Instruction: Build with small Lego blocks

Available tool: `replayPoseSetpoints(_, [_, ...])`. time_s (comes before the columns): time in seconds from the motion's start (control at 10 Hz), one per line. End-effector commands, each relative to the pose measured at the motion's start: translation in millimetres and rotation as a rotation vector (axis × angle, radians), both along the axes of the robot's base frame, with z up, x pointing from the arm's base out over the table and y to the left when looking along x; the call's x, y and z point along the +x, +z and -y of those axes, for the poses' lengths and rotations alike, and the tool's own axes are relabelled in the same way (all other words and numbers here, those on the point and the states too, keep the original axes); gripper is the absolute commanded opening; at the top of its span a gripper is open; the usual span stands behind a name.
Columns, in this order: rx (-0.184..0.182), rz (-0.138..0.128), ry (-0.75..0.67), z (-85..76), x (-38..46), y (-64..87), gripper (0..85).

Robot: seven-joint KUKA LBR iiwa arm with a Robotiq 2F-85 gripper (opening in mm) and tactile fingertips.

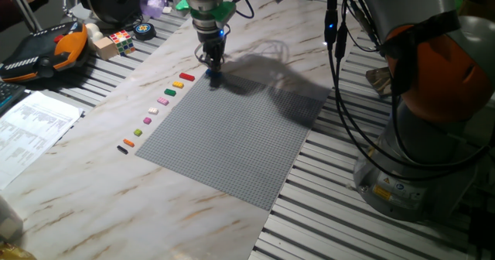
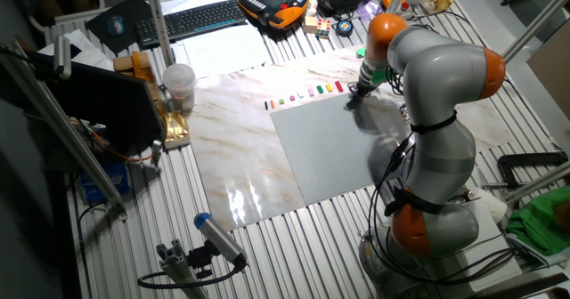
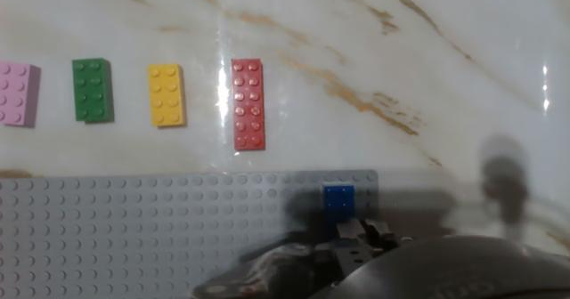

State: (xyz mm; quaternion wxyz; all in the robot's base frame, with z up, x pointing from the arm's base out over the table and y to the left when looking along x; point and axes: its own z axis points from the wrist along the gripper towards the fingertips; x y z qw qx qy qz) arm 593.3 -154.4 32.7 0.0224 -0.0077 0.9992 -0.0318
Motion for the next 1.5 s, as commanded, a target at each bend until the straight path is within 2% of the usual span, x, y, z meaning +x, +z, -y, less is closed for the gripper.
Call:
replayPoseSetpoints(0.0, [0.001,0.001,0.000,-0.3,-0.5,-2.1,0.7])
replayPoseSetpoints(0.3, [0.002,0.003,0.000,-0.7,0.3,-3.6,0.7])
replayPoseSetpoints(0.9, [-0.006,-0.019,0.005,0.3,3.3,11.4,0.7])
replayPoseSetpoints(1.4, [-0.008,-0.015,-0.005,-3.1,6.7,14.9,0.7])
